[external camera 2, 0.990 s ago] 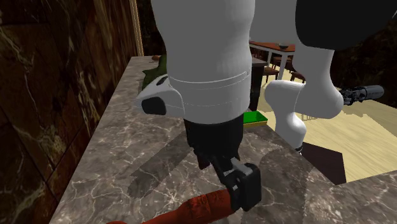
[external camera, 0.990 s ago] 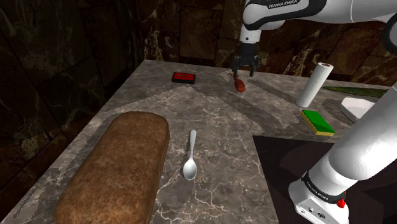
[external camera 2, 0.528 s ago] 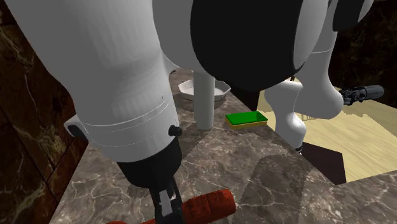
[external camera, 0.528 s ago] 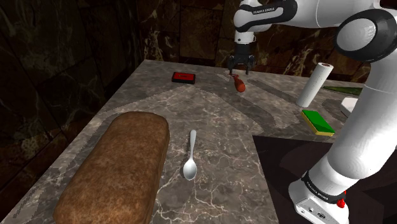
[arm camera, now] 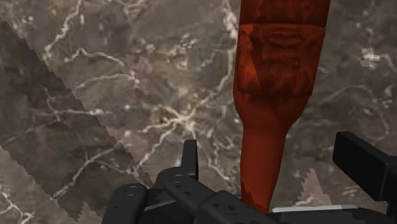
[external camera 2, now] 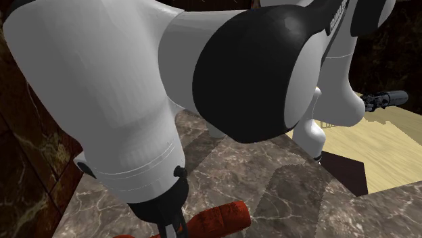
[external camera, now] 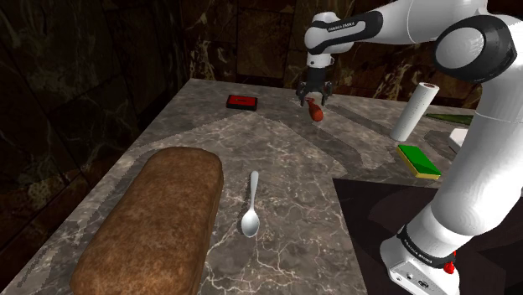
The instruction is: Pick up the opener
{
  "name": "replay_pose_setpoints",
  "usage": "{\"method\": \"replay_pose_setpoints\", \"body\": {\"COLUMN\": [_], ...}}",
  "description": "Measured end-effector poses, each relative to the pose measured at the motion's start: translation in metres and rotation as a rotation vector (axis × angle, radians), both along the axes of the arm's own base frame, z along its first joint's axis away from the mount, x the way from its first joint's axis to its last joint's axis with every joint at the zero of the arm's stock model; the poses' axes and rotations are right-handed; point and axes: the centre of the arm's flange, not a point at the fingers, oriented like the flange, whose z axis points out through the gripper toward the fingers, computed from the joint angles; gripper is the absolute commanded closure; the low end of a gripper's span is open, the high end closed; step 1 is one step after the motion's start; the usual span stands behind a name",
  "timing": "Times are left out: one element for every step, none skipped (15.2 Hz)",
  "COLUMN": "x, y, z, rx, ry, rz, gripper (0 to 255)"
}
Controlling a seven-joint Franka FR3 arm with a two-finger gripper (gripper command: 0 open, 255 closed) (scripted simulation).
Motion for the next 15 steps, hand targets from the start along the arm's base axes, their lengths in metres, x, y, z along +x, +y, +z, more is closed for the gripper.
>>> {"method": "replay_pose_setpoints", "body": {"x": [0.0,0.0,0.0,0.0,0.0,0.001,0.001,0.001,0.001,0.001,0.0,0.0,-0.001,0.0,0.0], "y": [0.0,0.0,0.0,0.0,0.0,0.0,0.0,0.0,0.0,-0.001,0.0,0.0,0.0,0.0,0.0], "z": [-0.002,-0.003,-0.003,-0.003,-0.003,-0.003,-0.003,-0.003,-0.003,-0.003,-0.003,-0.001,0.003,0.008,0.013], "rx": [0.0,0.0,0.0,0.0,0.0,0.0,0.0,0.0,-0.001,-0.001,-0.001,0.0,0.0,0.0,0.0], "ry": [0.0,0.0,-0.001,-0.001,-0.002,-0.002,-0.002,-0.002,-0.002,-0.003,-0.003,-0.001,-0.001,-0.001,-0.001], "rz": [0.0,0.0,0.0,0.0,0.0,0.0,0.0,0.0,0.0,0.0,0.0,0.0,0.0,0.0,0.0], "gripper": [255,255,255,255,255,255,255,255,255,255,255,255,255,255,255]}}
